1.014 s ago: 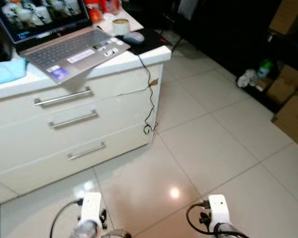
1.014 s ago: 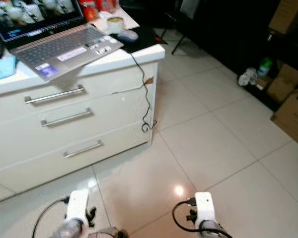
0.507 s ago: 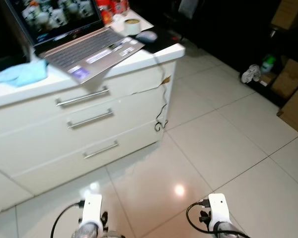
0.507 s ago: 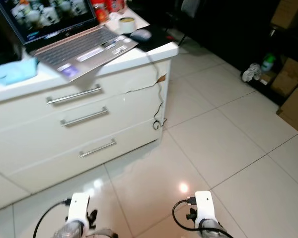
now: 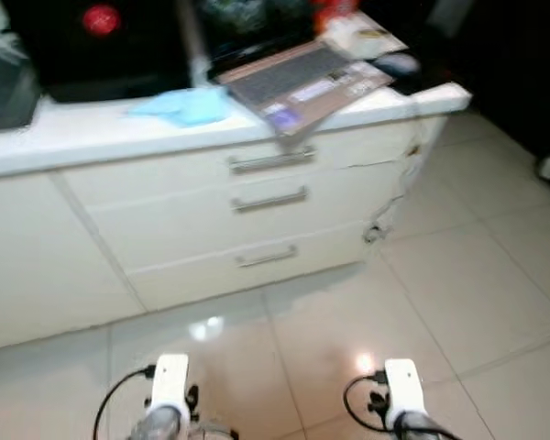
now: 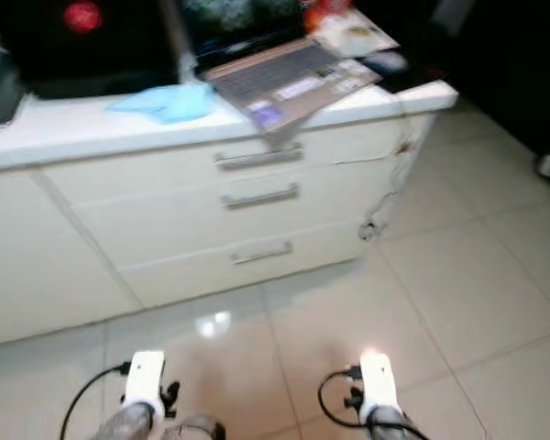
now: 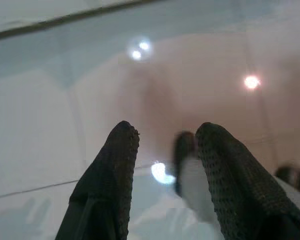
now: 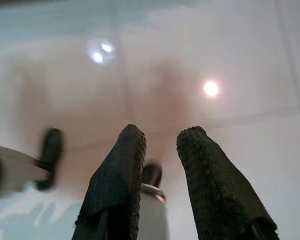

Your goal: Kitchen organization

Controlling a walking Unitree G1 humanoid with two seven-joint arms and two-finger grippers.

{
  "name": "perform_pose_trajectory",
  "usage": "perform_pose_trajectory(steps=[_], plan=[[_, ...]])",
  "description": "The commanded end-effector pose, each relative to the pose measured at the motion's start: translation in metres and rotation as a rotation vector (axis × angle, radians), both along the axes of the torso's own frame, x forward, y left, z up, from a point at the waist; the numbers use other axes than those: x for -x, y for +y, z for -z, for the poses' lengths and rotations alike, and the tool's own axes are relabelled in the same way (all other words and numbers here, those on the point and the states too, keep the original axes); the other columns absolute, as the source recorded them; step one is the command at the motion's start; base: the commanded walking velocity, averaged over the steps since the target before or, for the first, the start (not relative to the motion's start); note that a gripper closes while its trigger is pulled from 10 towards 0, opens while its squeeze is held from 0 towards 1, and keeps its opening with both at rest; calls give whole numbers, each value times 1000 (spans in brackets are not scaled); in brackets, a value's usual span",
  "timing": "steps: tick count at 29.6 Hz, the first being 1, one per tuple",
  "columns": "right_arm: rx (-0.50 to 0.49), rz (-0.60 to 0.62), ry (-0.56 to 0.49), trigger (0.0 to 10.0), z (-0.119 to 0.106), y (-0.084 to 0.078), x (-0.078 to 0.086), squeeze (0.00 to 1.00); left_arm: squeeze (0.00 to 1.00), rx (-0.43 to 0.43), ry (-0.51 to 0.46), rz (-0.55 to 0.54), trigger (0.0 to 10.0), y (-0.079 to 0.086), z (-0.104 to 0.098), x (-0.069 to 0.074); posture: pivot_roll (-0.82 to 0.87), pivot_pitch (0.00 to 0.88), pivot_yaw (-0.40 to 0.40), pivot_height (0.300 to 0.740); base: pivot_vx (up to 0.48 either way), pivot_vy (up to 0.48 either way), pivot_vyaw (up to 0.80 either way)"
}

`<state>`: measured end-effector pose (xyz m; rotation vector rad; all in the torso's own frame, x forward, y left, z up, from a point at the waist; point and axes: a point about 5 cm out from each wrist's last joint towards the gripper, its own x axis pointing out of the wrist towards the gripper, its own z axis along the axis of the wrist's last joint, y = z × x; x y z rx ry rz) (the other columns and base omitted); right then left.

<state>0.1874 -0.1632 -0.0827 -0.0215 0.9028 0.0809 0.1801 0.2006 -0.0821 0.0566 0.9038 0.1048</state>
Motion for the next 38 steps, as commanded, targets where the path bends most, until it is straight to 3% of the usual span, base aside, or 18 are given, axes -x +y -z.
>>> perform_pose_trajectory(steps=[1,38], plan=[[16,24,10,10000,1,-10,4,0,0,22,16,3,10000,-9,3,4,106,84,-27,740,0,274,563],[10,38,26,10000,3,-11,8,0,0,22,16,-7,10000,-8,3,3,106,96,-26,740,0,263,106]])
